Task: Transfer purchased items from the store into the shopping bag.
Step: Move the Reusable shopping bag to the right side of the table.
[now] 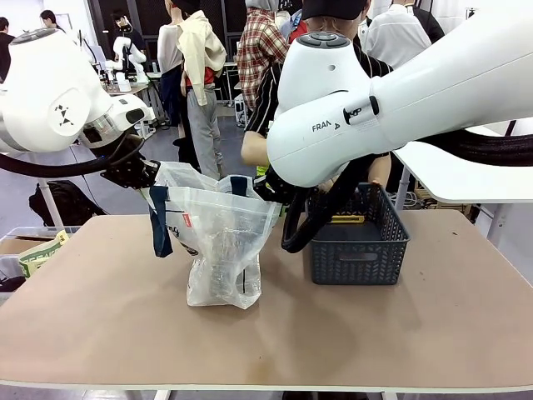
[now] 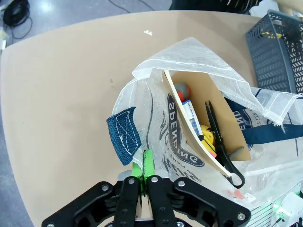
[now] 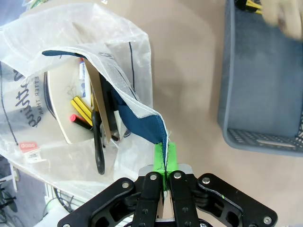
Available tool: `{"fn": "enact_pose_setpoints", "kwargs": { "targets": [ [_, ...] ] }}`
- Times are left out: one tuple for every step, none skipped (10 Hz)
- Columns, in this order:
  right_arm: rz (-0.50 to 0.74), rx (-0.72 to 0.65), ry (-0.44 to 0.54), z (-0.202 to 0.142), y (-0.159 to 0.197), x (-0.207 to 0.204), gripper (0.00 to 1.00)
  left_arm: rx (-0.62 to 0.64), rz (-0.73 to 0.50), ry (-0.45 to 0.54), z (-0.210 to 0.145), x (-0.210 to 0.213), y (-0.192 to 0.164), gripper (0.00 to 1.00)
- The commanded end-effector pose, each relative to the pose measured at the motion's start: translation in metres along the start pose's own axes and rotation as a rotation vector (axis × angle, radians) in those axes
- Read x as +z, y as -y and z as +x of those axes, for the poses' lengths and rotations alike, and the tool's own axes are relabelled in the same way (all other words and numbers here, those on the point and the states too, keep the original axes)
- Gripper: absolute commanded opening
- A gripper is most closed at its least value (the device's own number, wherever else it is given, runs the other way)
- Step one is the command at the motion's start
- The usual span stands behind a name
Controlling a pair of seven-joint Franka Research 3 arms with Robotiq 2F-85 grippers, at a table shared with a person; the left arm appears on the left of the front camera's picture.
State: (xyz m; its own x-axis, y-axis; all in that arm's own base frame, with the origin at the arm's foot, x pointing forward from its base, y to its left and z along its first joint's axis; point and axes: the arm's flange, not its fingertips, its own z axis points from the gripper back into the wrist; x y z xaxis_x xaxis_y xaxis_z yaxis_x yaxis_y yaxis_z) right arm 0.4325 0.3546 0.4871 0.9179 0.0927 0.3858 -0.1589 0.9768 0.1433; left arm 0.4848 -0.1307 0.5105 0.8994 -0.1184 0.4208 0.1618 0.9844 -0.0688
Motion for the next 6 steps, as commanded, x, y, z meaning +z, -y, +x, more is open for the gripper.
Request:
{"fn": "enact_pose_setpoints", "kwargs": {
  "targets": [
    [-0.001, -0.001, 0.001, -0.0009, 0.0014, -0.0008, 0.00, 0.007, 0.001, 0.008, -0.0003, 0.0007, -0.0032, 0.00],
    [-0.001, -0.001, 0.001, -0.0009, 0.0014, -0.0008, 0.00, 0.007, 0.001, 0.008, -0.0003, 0.0007, -0.0032, 0.00],
    [-0.001, -0.001, 0.001, -0.0009, 0.0014, -0.0008, 0.00, 0.007, 0.001, 0.008, -0.0003, 0.0007, -0.0032, 0.00],
    [-0.001, -0.001, 0.001, -0.0009, 0.0014, -0.0008, 0.00, 0.007, 0.001, 0.008, -0.0003, 0.0007, -0.0032, 0.00],
    [-0.001, -0.001, 0.001, -0.0009, 0.0014, -0.0008, 0.00, 0.007, 0.001, 0.008, -0.0003, 0.0007, -0.0032, 0.00],
    [-0.001, -0.001, 0.001, -0.0009, 0.0014, -0.0008, 0.00, 0.007, 0.001, 0.008, -0.0003, 0.0007, -0.0032, 0.00]
  ]
}}
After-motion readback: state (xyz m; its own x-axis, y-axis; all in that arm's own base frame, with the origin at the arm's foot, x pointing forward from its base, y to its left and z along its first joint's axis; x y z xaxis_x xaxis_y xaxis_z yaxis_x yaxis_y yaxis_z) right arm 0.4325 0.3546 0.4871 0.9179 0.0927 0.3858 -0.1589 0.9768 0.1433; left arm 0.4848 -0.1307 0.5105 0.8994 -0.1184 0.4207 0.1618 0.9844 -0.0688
